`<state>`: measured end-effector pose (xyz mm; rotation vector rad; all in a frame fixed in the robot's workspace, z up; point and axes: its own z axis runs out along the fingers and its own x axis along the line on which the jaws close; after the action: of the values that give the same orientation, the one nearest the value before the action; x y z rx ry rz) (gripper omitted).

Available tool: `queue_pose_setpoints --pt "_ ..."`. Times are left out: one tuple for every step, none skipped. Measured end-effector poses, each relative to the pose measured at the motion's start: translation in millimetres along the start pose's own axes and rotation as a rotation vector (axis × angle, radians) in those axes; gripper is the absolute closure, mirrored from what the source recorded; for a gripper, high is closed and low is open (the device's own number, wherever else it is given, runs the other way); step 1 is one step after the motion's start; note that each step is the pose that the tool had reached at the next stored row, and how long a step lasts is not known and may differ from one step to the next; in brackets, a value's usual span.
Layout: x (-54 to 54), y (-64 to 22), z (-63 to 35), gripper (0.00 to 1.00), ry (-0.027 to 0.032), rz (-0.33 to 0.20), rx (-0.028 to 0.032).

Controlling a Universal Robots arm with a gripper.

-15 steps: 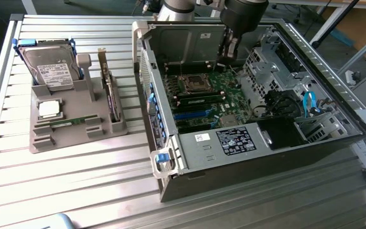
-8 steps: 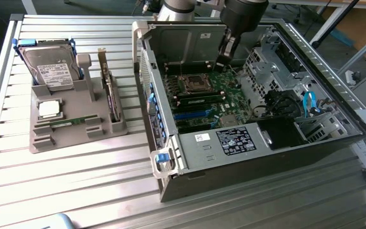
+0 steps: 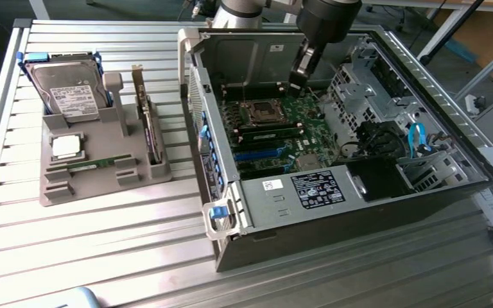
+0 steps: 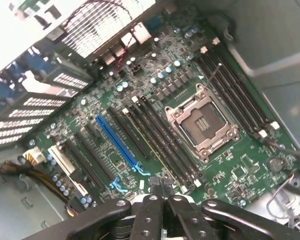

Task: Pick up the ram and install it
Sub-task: 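Press down the ram until it locks into place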

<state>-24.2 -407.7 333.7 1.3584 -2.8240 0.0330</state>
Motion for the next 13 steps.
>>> queue_pose_setpoints --pt "0.0 0.0 0.0 0.89 0.0003 0.013 -0.0002" --pt "0.0 0.0 0.0 0.89 0.0005 0.024 -0.0004" --pt "0.0 0.0 -0.1 0.89 0.0007 0.038 -0.0006" --pt "0.0 0.0 -0.1 0.89 0.0009 0.05 -0.0008" --pt "0.0 0.0 -0.1 0.89 0.0011 0.065 -0.001" --pt "0.0 0.0 -0.1 0.89 0.0013 0.08 -0.0012" --pt "0.0 0.0 -0.1 0.89 0.0015 0.094 -0.0015" --pt "0.0 0.0 -0.1 0.89 0.0017 0.107 -0.0017" --pt "0.0 0.0 -0.1 0.89 0.0019 0.12 -0.002" --pt "0.0 0.0 -0.2 0.89 0.0021 0.133 -0.0021" --pt "0.0 0.0 -0.2 0.89 0.0023 0.147 -0.0024" --pt "0.0 0.0 -0.2 0.89 0.0025 0.162 -0.0026" --pt "0.0 0.0 -0.2 0.89 0.0027 0.176 -0.0028"
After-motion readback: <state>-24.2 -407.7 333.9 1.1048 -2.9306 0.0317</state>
